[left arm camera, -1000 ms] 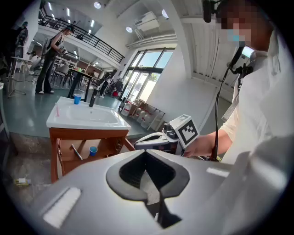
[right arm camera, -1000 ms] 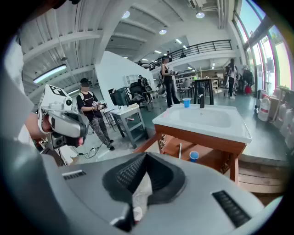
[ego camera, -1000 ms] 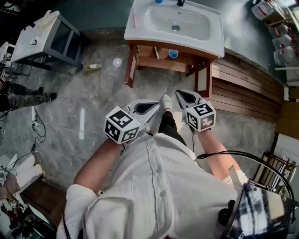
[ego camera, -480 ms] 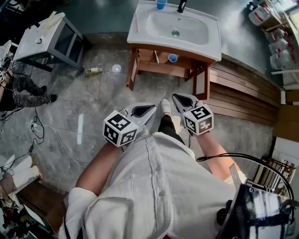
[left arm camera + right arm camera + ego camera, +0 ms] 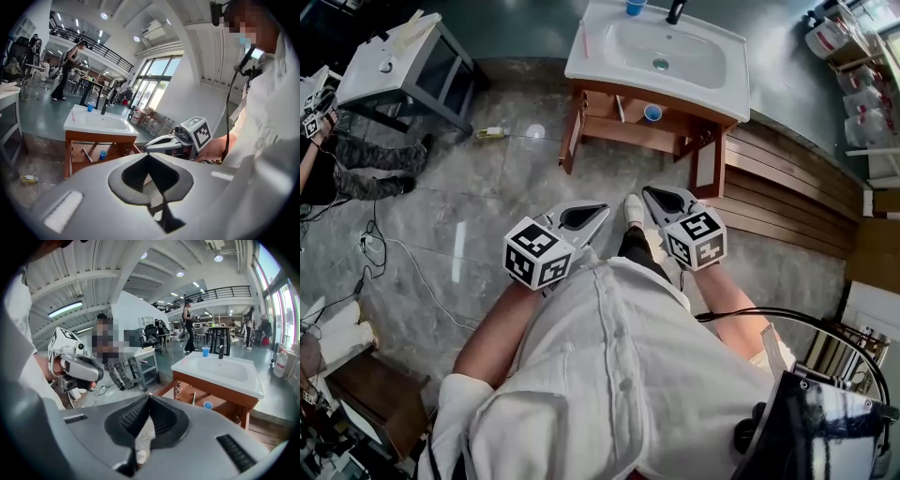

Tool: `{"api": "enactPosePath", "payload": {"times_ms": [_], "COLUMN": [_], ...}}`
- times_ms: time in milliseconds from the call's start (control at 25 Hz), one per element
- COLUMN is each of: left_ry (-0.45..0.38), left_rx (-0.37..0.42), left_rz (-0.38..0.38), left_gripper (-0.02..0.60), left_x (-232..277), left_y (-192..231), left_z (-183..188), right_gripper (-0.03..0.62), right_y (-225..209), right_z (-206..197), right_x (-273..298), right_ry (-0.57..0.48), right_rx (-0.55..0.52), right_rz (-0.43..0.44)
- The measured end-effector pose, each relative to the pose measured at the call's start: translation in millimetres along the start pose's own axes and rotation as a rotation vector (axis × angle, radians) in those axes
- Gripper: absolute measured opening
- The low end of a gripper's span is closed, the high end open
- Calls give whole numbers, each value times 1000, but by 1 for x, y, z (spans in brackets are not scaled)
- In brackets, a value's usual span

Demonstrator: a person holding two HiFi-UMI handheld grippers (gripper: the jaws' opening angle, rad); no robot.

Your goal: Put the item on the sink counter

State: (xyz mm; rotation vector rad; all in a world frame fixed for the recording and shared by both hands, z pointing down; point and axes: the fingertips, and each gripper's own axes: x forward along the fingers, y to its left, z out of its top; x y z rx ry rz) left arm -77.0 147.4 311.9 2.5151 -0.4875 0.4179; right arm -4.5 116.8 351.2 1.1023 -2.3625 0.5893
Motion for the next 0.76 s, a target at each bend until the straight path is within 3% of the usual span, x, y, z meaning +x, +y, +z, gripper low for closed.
{"api": "enactPosePath", "payload": {"times_ms": [760], "left_ry": [-10], "left_rx": [-5], "left_rz": [5], "left_gripper": [5], "left_x": [-6], "left_y": [-2], "left_z": [-15], "right_gripper": [5], "right_y": [25], "right_z": [-6], "right_x": [7], "right_ry": [11], "right_rx": [-32], "right_rz": [44]}}
